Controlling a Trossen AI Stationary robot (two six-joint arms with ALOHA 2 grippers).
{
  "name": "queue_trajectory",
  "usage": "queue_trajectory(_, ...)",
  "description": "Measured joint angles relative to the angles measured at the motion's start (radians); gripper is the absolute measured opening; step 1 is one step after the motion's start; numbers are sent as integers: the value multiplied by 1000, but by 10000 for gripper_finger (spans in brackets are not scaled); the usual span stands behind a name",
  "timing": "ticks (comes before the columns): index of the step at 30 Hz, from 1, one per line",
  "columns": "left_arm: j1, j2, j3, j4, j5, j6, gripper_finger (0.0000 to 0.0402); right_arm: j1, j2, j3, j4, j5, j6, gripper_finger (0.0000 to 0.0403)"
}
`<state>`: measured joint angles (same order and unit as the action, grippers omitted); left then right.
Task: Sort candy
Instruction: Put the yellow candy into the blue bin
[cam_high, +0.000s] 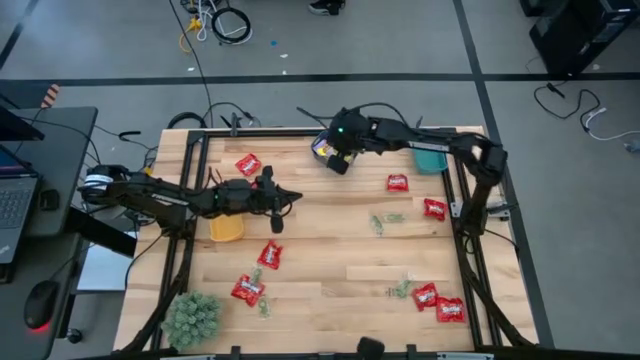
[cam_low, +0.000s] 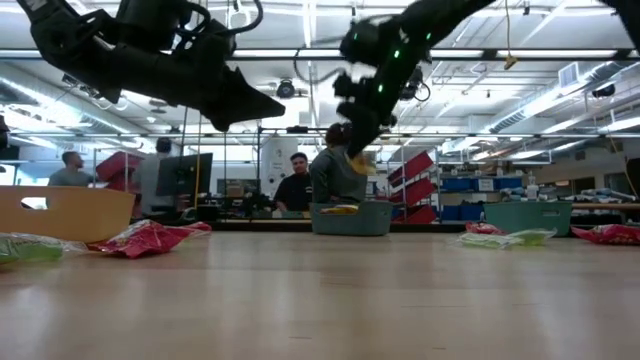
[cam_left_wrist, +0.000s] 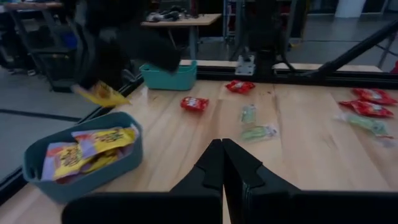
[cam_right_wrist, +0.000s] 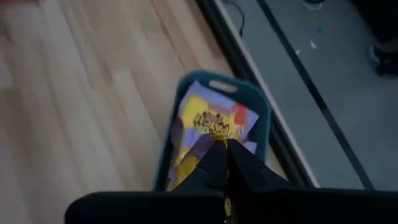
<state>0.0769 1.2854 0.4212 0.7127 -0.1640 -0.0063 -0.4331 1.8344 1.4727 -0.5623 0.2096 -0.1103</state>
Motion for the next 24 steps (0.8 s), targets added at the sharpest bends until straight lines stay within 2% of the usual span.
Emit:
queue_trajectory(3, 24, 0, 0, -10, 9, -31, 0, -21, 54, -1, 5, 25, -16, 0)
queue_trajectory(9, 78, 0, 0, -20, 47, -25, 0, -44, 118, -1, 32, 9, 3, 1)
queue_trajectory(14, 134, 0, 0, -44, 78, -4, 0, -40, 169, -1, 39, -1, 45, 19)
queue_trajectory(18, 151, 0, 0, -71, 102, -26, 1, -35, 193, -1, 35, -4, 47, 58)
queue_trajectory(24, 160, 0, 0, -80, 96, -25, 4, -26, 162, -1, 47, 4, 49, 151)
